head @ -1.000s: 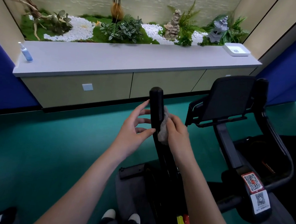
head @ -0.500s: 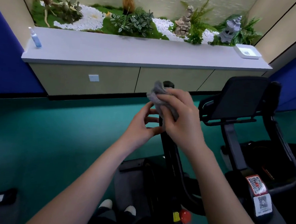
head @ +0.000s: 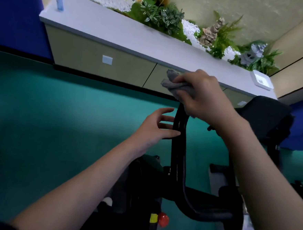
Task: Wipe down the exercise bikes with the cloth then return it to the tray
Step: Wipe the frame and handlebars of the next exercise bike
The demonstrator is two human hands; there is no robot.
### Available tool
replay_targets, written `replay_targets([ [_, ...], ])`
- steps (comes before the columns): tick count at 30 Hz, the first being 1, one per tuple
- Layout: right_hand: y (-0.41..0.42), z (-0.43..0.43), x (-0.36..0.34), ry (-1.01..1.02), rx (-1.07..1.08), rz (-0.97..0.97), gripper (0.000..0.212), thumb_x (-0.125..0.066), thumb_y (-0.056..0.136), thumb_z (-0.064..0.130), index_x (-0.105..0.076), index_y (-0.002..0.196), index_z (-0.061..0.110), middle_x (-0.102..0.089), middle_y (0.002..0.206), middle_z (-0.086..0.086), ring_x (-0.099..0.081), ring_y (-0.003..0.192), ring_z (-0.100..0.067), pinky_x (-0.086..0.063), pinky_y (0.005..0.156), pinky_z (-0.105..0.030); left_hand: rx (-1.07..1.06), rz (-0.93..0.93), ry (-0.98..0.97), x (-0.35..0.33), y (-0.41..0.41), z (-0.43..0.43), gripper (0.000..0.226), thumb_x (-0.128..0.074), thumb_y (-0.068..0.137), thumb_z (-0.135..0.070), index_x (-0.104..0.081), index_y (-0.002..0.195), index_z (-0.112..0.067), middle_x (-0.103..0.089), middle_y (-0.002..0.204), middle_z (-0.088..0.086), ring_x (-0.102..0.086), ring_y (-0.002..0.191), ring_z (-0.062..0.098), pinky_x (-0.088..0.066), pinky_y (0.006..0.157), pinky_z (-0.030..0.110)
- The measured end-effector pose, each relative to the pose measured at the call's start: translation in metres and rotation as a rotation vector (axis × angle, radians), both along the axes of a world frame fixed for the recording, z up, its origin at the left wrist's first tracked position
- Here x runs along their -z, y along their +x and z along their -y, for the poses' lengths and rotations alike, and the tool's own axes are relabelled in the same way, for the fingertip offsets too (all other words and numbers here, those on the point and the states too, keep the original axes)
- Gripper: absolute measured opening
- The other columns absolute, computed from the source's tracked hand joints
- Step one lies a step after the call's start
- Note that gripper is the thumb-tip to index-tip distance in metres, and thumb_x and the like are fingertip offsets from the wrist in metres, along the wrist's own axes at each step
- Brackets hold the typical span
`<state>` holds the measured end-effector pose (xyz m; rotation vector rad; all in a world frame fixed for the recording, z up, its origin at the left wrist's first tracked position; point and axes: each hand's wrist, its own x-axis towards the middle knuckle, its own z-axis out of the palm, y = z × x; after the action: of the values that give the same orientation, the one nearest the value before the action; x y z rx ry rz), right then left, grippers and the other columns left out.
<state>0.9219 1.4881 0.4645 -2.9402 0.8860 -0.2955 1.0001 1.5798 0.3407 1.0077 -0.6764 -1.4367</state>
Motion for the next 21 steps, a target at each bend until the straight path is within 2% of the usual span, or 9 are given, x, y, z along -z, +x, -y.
replay_targets([
  [4,0.009,0.012,-0.004,-0.031,-0.175,-0.307,0.017,-0.06,0.085,0.005,-0.065,0.101,0.004,-0.066,0.09,-0.013,-0.051,0.092,-0.034,-0.044,0.076,-0.042,-0.027,-0.035,0.007,0.002,-0.006,-0.003,0.043,-0.071,0.074,0.009,-0.06,0.106,-0.017,-0.064,0.106,0.002,-0.066,0.08,0.008,-0.054,0.081,0.023],
  [6,0.012,0.009,-0.003,-0.048,-0.258,-0.399,0.019,-0.059,0.085,0.005,-0.066,0.102,0.003,-0.067,0.089,-0.014,-0.052,0.091,-0.034,-0.045,0.076,-0.046,-0.044,-0.058,0.017,0.004,-0.008,-0.004,0.042,-0.071,0.073,0.01,-0.06,0.105,-0.016,-0.065,0.099,-0.001,-0.066,0.078,0.009,-0.053,0.082,0.022],
  [8,0.012,0.005,0.002,-0.068,-0.33,-0.47,0.019,-0.057,0.085,0.006,-0.066,0.102,0.002,-0.067,0.086,-0.015,-0.053,0.09,-0.034,-0.044,0.076,-0.043,-0.058,-0.082,0.031,0.006,-0.01,-0.007,0.043,-0.07,0.073,0.011,-0.06,0.108,-0.011,-0.065,0.096,-0.001,-0.065,0.078,0.009,-0.053,0.079,0.019],
  [11,0.009,-0.007,0.014,-0.026,-0.398,-0.559,0.016,-0.053,0.086,0.006,-0.065,0.097,0.002,-0.065,0.083,-0.014,-0.054,0.088,-0.033,-0.036,0.072,-0.031,-0.071,-0.096,0.047,0.008,-0.015,-0.012,0.041,-0.069,0.074,0.011,-0.059,0.112,0.0,-0.065,0.097,0.003,-0.064,0.076,0.009,-0.05,0.072,0.014],
  [12,0.008,-0.01,0.015,0.009,-0.39,-0.562,0.016,-0.054,0.086,0.005,-0.065,0.096,0.002,-0.065,0.084,-0.013,-0.054,0.089,-0.032,-0.038,0.072,-0.032,-0.072,-0.099,0.049,0.008,-0.017,-0.014,0.04,-0.069,0.075,0.011,-0.059,0.113,0.002,-0.065,0.098,0.004,-0.064,0.076,0.008,-0.049,0.072,0.014],
  [14,0.01,-0.007,0.011,0.064,-0.339,-0.467,0.017,-0.057,0.084,0.001,-0.067,0.097,0.001,-0.067,0.086,-0.013,-0.055,0.088,-0.031,-0.046,0.073,-0.04,-0.072,-0.109,0.054,0.008,-0.019,-0.017,0.042,-0.069,0.075,0.01,-0.059,0.116,0.002,-0.065,0.104,0.005,-0.065,0.08,0.011,-0.051,0.077,0.017],
  [17,0.008,0.004,0.004,-0.01,-0.295,-0.289,0.012,-0.061,0.082,-0.003,-0.066,0.093,-0.001,-0.068,0.085,-0.015,-0.055,0.085,-0.035,-0.049,0.069,-0.046,-0.072,-0.117,0.055,0.007,-0.018,-0.018,0.045,-0.069,0.075,0.009,-0.059,0.118,-0.001,-0.064,0.109,0.007,-0.064,0.087,0.016,-0.05,0.085,0.023],
  [21,-0.008,-0.013,0.016,-0.054,-0.415,-0.326,0.013,-0.064,0.083,-0.005,-0.067,0.095,-0.004,-0.07,0.087,-0.014,-0.056,0.074,-0.033,-0.043,0.068,-0.033,-0.073,-0.122,0.051,0.005,-0.017,-0.018,0.043,-0.068,0.075,0.01,-0.059,0.115,-0.001,-0.065,0.105,0.006,-0.065,0.083,0.014,-0.05,0.081,0.02],
])
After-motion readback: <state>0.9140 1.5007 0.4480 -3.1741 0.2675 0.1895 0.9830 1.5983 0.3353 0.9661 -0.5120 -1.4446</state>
